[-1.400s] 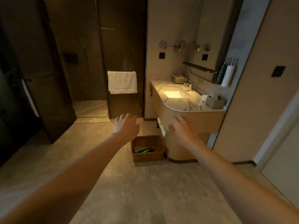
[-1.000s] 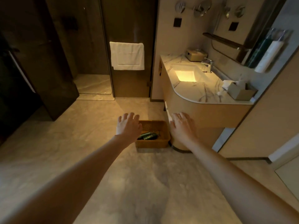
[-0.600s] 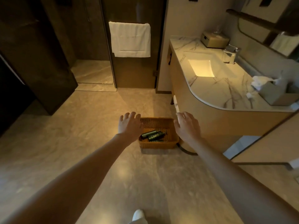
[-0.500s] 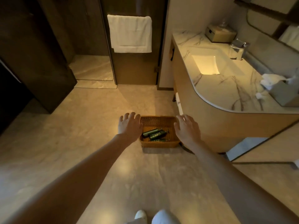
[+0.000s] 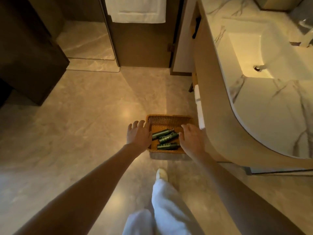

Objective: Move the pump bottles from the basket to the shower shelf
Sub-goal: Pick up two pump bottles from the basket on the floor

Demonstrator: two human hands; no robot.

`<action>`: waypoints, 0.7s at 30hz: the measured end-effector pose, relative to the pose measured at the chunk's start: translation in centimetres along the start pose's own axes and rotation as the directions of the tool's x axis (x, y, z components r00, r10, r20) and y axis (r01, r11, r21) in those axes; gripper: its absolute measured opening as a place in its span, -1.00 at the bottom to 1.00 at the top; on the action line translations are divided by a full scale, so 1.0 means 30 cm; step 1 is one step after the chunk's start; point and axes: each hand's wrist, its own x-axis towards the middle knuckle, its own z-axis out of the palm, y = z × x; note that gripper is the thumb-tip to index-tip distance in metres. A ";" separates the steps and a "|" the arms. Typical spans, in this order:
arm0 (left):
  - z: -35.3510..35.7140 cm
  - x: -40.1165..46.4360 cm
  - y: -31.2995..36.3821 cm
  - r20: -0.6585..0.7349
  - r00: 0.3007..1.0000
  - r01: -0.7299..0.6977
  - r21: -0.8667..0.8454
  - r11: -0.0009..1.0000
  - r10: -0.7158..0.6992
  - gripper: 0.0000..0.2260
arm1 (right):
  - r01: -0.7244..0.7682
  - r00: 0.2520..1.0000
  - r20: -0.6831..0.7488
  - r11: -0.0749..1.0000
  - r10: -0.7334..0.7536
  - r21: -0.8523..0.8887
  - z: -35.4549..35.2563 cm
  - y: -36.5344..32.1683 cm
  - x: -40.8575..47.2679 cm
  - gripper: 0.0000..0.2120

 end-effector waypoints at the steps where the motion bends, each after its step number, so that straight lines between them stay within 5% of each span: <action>1: 0.012 0.054 0.004 0.025 1.000 -0.007 -0.002 1.000 0.007 -0.58 | 0.003 1.000 0.015 1.000 -0.003 -0.008 0.024 0.008 0.050 -0.66; 11: 0.211 0.525 -0.069 0.224 0.962 -0.166 0.034 0.986 0.154 -0.56 | -0.181 0.965 0.190 0.984 0.178 -0.004 0.333 0.122 0.378 -0.63; 21: 0.469 0.916 -0.264 0.300 0.882 -0.405 0.088 0.910 0.364 -0.53 | -0.479 0.870 0.180 0.874 0.459 0.084 0.781 0.015 0.516 -0.63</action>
